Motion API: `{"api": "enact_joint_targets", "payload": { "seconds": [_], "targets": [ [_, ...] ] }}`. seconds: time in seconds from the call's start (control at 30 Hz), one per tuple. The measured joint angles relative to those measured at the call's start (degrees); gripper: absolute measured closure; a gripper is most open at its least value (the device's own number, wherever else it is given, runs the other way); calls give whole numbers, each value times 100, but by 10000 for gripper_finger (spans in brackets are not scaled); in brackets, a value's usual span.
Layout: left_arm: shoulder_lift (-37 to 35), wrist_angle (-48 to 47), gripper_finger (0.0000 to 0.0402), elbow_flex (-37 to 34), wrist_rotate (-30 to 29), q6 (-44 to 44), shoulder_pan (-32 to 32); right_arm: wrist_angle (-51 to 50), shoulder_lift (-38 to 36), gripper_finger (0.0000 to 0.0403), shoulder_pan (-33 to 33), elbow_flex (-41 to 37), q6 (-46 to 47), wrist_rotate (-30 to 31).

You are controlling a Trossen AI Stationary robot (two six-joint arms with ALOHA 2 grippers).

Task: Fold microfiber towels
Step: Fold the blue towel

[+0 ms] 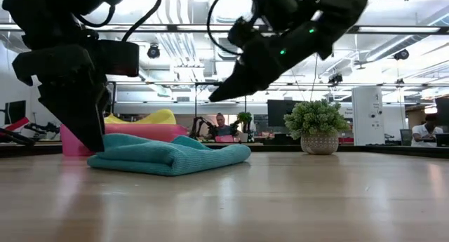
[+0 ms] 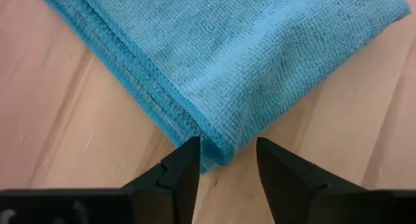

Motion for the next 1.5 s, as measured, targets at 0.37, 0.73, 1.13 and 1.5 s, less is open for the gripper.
{"api": "enact_joint_targets", "payload": {
  "seconds": [0.37,0.73,1.13,1.5],
  "targets": [
    [39,-13,360,-15,-24,335,-4,-522,1012,333,-679,1118,233,-1210],
    [116,-29,400,-20,-187,452,-11,-1790,2053,230,-898,2445,-223,-1276],
    [116,-22,401,-20,-295,737,-11,-1803,2050,383,-907,2447,-524,-1407],
    [83,-617,401,-11,-251,512,-94,-1926,1698,394,-908,2443,-553,-1003]
  ]
}}
